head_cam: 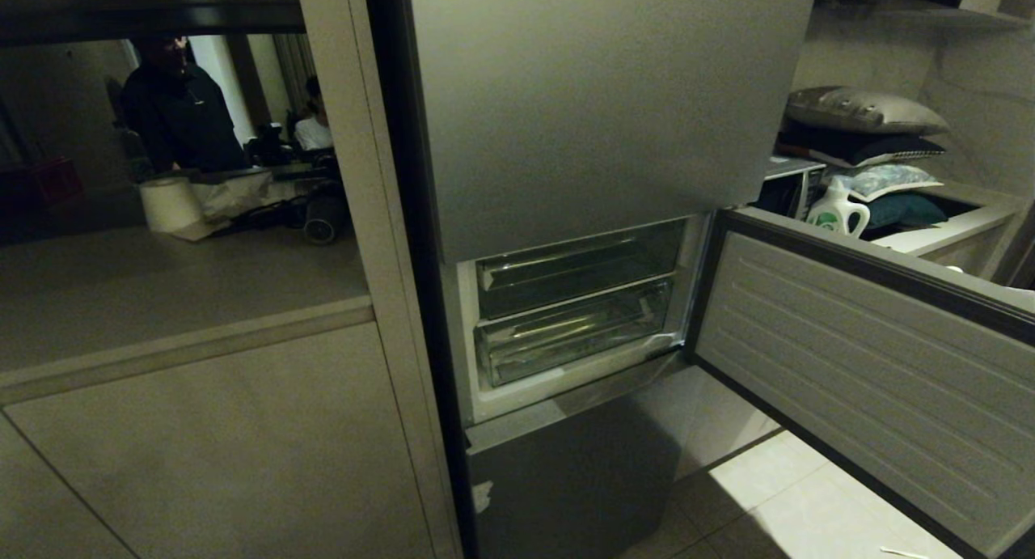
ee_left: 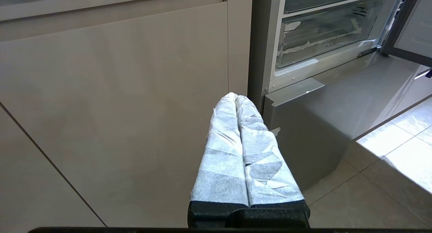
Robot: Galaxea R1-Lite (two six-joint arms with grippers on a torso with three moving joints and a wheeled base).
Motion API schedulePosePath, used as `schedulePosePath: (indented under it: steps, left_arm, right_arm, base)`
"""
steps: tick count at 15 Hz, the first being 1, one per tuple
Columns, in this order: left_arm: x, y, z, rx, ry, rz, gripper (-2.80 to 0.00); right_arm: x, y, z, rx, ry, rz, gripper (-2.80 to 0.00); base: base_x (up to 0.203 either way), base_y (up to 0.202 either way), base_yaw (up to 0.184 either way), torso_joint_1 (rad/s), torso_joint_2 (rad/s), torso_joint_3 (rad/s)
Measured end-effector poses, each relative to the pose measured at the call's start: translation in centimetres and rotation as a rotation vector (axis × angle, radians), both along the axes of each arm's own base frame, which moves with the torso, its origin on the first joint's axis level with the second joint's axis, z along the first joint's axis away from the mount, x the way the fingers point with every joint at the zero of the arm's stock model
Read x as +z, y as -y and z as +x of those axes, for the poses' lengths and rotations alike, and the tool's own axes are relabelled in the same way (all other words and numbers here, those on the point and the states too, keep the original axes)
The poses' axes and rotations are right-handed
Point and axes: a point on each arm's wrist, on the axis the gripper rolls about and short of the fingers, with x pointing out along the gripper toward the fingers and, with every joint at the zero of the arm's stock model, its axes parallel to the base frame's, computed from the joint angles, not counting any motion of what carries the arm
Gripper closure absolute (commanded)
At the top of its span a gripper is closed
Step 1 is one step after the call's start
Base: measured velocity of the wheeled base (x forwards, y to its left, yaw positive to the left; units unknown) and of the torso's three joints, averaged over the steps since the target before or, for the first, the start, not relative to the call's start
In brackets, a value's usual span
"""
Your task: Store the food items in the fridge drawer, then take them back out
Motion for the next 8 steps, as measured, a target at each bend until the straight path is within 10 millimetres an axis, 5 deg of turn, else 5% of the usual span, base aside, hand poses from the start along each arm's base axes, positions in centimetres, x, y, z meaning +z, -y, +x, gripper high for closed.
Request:
schedulePosePath:
  steps: [8]
  left_arm:
    - [0.0,0.0,0.0,0.000,0.000,0.000,0.00]
  right_arm:
    - [-3.1,5.0,3.7,0.360,0.068,0.074,0.00]
  base:
    - [0.000,0.000,0.000,0.000,0.00,0.000]
